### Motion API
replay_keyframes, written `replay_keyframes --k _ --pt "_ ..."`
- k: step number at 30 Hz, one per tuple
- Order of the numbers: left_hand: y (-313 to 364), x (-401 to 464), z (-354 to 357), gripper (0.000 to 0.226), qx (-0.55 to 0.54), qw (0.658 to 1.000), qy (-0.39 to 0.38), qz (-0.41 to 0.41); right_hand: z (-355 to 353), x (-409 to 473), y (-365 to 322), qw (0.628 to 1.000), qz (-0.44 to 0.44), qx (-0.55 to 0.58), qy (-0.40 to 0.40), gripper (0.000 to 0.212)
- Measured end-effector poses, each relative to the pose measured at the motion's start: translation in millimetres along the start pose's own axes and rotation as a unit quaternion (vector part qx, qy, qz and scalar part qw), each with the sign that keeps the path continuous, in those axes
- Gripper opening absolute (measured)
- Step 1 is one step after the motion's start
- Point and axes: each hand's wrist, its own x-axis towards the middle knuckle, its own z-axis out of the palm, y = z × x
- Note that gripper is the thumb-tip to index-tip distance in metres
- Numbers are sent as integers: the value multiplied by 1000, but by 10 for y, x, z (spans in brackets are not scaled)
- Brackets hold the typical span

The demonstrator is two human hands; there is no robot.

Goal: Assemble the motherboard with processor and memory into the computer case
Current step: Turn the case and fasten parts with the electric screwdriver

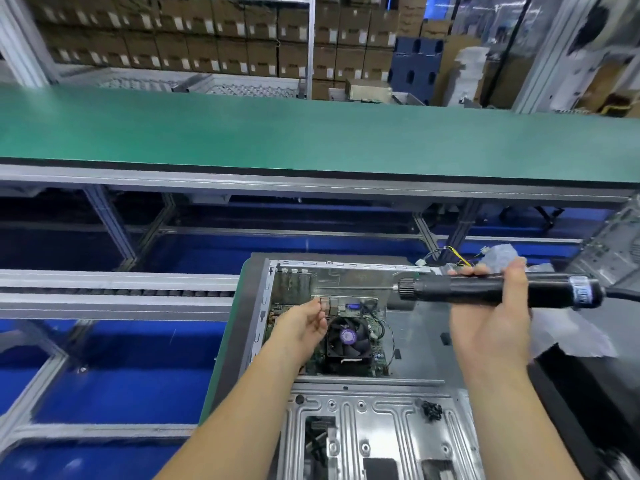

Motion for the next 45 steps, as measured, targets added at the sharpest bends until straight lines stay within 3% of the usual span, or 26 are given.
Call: replay_keyframes --k 5,14,20,23,29,37,45 --pt "-13 0 6 27 -32 999 -18 -14 -15 -71 103 1000 -13 -29 0 7" --pt "-19 -2 13 16 -7 999 -11 -29 74 -235 -11 994 -73 -85 8 18" --pt "-40 37 14 20 24 999 11 -34 249 -641 14 946 -210 -209 132 19" --pt "-41 47 11 19 29 999 12 -34 233 -863 92 933 -246 -250 81 32" --pt "-55 25 14 21 34 999 23 -26 391 -1048 85 918 -276 -276 -64 27" --pt "-47 -92 12 13 27 999 14 -14 575 -661 -57 967 -109 -224 -49 19" --pt "-26 -123 4 18 -2 1000 -13 -13 613 -331 -99 984 -88 -157 -19 17"
